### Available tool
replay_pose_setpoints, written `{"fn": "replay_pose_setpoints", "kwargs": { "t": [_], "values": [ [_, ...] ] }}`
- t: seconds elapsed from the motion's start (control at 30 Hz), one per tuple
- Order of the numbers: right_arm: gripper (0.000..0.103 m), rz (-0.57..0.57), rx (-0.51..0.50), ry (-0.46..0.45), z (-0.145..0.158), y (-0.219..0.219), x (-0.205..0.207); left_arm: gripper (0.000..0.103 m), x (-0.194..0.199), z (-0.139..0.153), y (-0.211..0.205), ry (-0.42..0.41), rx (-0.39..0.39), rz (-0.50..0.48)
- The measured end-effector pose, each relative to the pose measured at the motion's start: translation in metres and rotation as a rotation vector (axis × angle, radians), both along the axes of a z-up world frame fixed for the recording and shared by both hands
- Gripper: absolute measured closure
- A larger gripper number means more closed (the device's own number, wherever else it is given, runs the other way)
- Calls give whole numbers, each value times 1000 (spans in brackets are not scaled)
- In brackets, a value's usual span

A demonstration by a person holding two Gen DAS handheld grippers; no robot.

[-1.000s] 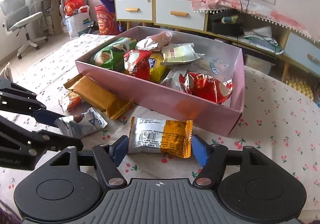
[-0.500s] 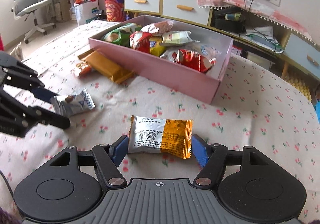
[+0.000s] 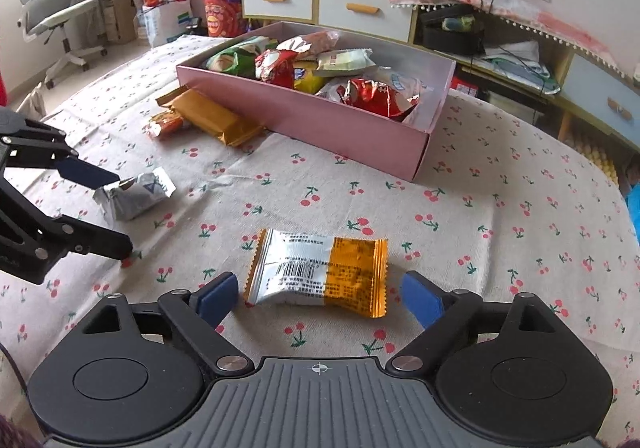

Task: Organize snacks
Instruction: 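Grasp the truffle chocolate pack with the left tool while the right tool grasps the orange-white wafer pack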

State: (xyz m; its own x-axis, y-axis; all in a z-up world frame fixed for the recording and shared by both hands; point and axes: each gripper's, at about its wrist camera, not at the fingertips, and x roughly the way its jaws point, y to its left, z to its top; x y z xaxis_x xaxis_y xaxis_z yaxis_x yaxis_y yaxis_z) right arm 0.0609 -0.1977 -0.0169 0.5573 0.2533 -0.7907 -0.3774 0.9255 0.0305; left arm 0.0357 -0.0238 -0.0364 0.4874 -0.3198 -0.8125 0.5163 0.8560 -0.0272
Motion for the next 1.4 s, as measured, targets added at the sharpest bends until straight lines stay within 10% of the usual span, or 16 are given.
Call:
{"fn": "replay_pose_setpoints", "kwargs": {
  "t": [0.4,0.77,1.4],
  "values": [
    [23,-15,18,20,1,5,2,69,8,5,-6,39,-1,115],
    [47,-16,22,40,9,9,3,70,10,9,-17,67,-24,135],
    [50,-105,107,3,46,8,25,71,38,42,-7,23,-138,254]
  ]
}}
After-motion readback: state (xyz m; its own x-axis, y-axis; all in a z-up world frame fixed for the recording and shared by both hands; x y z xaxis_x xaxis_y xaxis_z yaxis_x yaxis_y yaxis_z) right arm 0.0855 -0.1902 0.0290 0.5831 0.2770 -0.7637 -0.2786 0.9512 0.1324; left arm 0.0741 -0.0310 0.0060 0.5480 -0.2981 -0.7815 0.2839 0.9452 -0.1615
